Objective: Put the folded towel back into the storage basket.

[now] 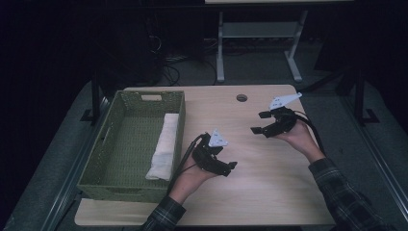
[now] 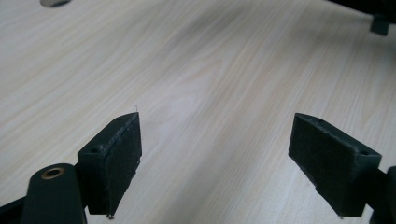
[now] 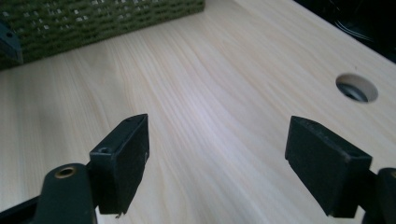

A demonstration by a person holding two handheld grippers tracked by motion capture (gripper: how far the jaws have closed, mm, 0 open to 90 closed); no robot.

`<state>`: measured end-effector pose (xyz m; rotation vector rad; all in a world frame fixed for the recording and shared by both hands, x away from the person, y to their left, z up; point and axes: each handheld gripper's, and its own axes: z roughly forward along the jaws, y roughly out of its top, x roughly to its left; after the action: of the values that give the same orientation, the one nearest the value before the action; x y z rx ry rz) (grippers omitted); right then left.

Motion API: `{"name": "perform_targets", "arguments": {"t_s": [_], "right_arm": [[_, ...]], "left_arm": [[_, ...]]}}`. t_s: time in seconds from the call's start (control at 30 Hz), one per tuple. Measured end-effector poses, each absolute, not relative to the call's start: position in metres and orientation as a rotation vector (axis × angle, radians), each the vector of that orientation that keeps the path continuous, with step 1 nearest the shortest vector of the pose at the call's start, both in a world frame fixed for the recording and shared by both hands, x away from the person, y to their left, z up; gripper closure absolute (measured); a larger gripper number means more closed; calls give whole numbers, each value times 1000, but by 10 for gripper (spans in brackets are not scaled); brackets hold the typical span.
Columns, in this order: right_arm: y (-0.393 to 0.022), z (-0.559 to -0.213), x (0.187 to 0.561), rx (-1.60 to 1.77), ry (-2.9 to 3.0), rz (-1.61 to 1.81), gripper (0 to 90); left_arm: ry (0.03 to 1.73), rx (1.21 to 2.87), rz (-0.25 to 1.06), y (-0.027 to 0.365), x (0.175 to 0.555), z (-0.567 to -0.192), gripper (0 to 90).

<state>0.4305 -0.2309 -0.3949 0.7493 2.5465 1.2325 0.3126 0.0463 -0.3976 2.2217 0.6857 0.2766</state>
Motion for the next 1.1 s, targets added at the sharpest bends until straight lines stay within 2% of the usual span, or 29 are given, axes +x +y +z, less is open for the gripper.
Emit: {"name": "perform_targets", "arguments": {"t_s": [0.67,1.1], "right_arm": [[-265,-442,378,884,2518,1135,158],[-295,-455,349,1011,2484,1106,122]], "left_arm": [[696,2263,251,48,306,-448,166],[704,2316,257,47,304,-470,158]]}}
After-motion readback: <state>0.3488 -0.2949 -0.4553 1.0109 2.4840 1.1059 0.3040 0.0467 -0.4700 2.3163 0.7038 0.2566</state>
